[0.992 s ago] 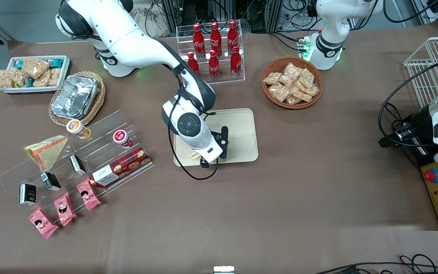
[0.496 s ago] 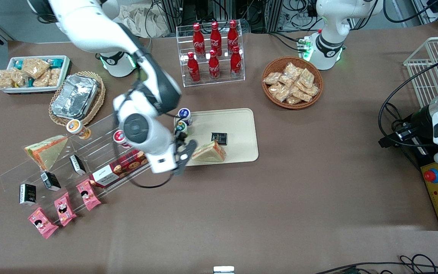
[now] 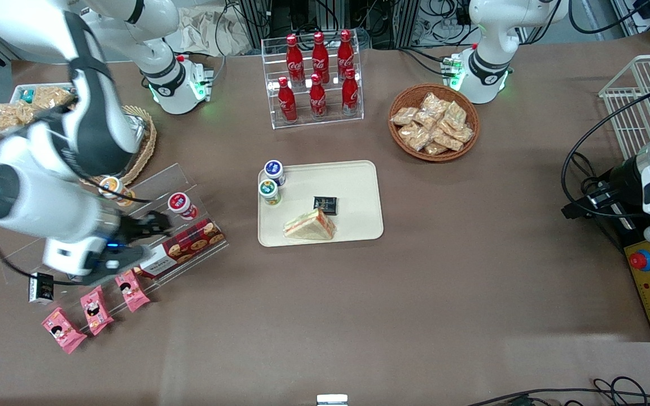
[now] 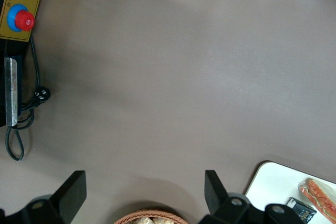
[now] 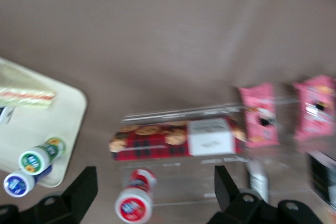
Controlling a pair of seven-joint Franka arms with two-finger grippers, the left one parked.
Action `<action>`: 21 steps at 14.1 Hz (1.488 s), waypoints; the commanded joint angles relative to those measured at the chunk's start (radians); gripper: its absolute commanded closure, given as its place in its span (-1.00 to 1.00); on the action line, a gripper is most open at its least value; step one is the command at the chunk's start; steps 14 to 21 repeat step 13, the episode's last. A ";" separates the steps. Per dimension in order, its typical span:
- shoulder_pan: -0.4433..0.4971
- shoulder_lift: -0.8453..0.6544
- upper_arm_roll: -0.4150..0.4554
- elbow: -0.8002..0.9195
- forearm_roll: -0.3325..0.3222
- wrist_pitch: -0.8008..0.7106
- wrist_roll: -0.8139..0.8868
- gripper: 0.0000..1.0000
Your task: Place sandwich on tray
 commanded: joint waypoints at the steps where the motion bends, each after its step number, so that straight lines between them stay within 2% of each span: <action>1: -0.095 -0.092 0.012 -0.022 -0.016 -0.066 0.034 -0.98; 6: -0.119 -0.196 -0.099 -0.030 -0.019 -0.128 0.064 -0.98; 10: -0.119 -0.208 -0.135 -0.015 -0.042 -0.145 0.086 -0.98; 13: -0.131 -0.248 -0.137 -0.016 -0.042 -0.200 0.087 -0.98; 21: -0.131 -0.248 -0.137 -0.016 -0.042 -0.200 0.087 -0.98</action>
